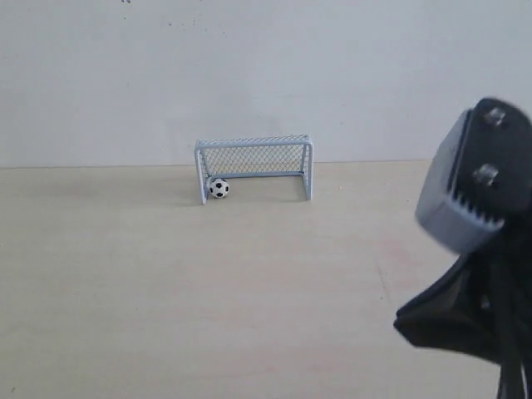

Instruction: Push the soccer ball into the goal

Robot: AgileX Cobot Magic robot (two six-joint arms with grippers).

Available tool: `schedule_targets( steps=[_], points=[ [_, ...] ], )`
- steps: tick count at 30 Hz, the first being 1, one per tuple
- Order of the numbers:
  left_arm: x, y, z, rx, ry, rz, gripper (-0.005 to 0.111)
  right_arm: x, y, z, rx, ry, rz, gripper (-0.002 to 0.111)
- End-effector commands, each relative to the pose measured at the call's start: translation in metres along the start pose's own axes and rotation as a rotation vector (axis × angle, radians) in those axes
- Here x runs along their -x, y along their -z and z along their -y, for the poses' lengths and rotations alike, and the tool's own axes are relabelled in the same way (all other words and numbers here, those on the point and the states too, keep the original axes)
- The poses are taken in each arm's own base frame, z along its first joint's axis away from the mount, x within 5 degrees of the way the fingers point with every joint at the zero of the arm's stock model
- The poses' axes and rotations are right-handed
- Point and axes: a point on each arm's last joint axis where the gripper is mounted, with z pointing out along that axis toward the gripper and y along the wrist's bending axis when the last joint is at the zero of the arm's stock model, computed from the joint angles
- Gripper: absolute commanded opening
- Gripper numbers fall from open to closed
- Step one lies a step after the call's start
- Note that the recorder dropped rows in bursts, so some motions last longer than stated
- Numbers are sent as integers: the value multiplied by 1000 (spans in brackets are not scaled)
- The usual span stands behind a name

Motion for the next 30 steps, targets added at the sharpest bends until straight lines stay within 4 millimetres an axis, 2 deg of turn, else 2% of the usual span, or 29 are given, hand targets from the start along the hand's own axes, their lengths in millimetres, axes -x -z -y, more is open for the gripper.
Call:
schedule_targets(
  steps=[1,4,7,9,11,14,16,20,25,30],
  points=[
    [-1,0,0,1,-5,0,4,1,19,15,-122,-79,141,0],
    [-1,0,0,1,-5,0,4,-6,38,29,-243,-151,202,0],
    [-1,0,0,1,-5,0,4,-20,46,31,-337,-203,280,0],
    [-1,0,0,1,-5,0,4,-35,48,29,-417,-248,368,0],
    [-1,0,0,1,-5,0,4,-61,45,26,-520,-335,479,0],
    [-1,0,0,1,-5,0,4,-80,45,24,-621,-429,600,0],
    [-1,0,0,1,-5,0,4,-100,46,23,-726,-540,715,0],
    [-1,0,0,1,-5,0,4,-136,45,6,-892,-619,863,0],
    [-1,0,0,1,-5,0,4,-146,45,-8,-918,-583,935,0],
    [-1,0,0,1,-5,0,4,-146,41,-15,-848,-563,923,0]
  ],
)
